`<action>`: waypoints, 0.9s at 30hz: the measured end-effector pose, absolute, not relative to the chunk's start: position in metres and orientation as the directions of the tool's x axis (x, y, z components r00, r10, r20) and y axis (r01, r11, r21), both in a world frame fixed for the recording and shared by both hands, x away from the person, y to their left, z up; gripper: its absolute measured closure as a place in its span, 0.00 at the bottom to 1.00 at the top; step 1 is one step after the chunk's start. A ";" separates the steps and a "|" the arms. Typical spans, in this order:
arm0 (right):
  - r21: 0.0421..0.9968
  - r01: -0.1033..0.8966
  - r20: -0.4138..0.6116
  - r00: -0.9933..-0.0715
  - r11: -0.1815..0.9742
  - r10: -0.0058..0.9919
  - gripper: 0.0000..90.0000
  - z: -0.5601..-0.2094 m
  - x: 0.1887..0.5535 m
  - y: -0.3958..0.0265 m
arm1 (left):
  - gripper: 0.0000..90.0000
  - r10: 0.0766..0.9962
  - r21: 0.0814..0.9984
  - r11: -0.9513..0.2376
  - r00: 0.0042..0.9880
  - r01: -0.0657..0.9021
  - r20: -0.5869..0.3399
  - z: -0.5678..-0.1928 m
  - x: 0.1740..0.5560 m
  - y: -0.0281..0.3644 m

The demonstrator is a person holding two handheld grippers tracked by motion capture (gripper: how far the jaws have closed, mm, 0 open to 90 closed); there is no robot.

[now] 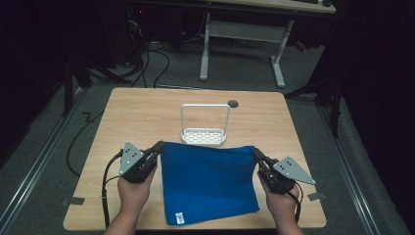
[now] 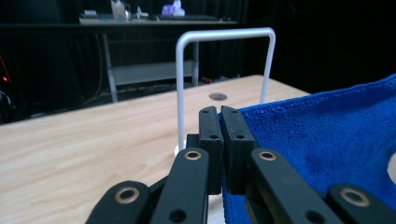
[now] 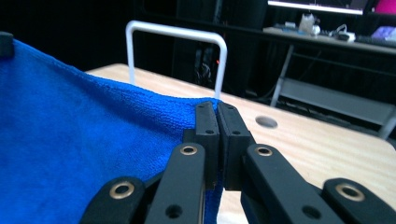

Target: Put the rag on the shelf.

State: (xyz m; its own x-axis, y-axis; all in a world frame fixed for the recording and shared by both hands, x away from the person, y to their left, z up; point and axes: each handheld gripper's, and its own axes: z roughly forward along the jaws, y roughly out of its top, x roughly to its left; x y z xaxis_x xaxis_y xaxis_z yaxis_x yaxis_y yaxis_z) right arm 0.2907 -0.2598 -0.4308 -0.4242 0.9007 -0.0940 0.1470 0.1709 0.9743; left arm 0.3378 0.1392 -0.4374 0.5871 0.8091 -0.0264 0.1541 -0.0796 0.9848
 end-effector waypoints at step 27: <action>0.991 -0.005 -0.121 -0.417 0.131 0.901 0.98 -0.352 0.325 -0.244 | 0.98 0.839 0.997 -0.075 0.540 -0.003 0.065 -0.359 0.366 0.150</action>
State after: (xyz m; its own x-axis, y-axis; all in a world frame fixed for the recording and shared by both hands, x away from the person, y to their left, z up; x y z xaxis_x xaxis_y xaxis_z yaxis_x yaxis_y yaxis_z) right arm 0.3248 -0.2443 -0.3524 -0.4167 0.9009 -0.1209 -0.0046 0.1310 0.9914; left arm 0.3660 0.1499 -0.3588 0.5398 0.8393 0.0649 -0.0034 -0.0749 0.9972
